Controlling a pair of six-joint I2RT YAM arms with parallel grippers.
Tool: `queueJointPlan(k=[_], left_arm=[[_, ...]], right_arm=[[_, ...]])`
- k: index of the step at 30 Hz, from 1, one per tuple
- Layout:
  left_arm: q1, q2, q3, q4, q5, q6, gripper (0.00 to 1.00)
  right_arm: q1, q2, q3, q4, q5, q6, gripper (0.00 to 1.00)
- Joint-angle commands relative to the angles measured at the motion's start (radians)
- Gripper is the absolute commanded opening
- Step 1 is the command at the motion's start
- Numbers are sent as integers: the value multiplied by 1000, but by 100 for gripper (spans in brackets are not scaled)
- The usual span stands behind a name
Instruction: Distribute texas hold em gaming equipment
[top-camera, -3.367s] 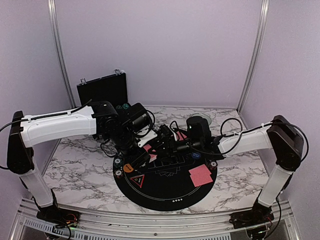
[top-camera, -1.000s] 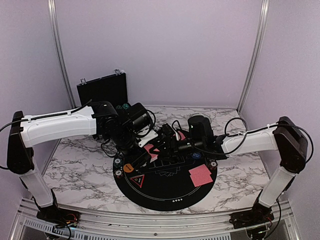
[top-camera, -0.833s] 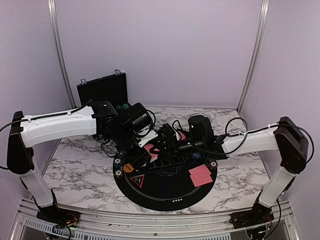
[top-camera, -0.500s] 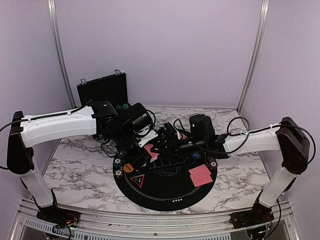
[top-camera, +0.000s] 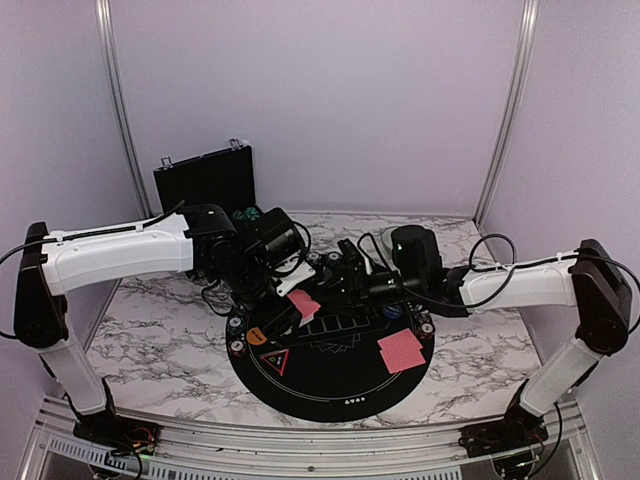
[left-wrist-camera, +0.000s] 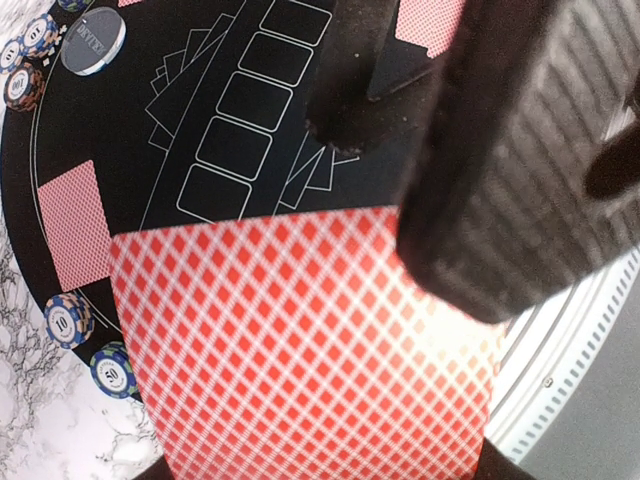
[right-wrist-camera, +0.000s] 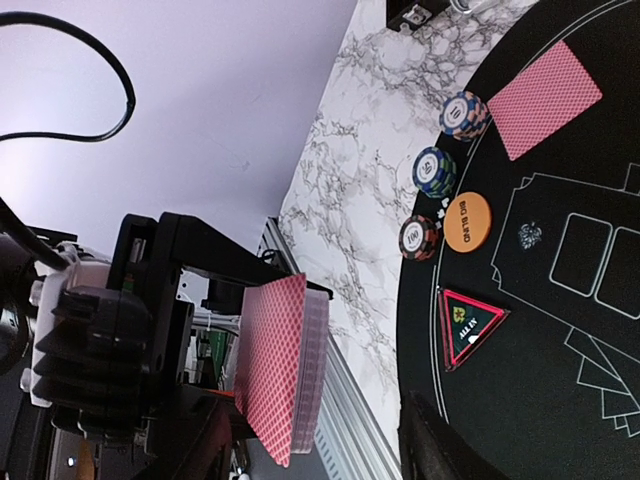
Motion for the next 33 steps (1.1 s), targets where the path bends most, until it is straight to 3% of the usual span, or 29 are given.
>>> queueJointPlan(k=[1,21,33], left_arm=[[-1,-30,-9,28,-1,5,49],[7,-27,-16,31,-9,4,49],[9,-27,-18,35,-3,5,49]], right_arm=[[-7,-41,-7,-4,3,5,52],[25,-40,-4,26,-17,39,24],[32,-35,5,6,-10,31,19]])
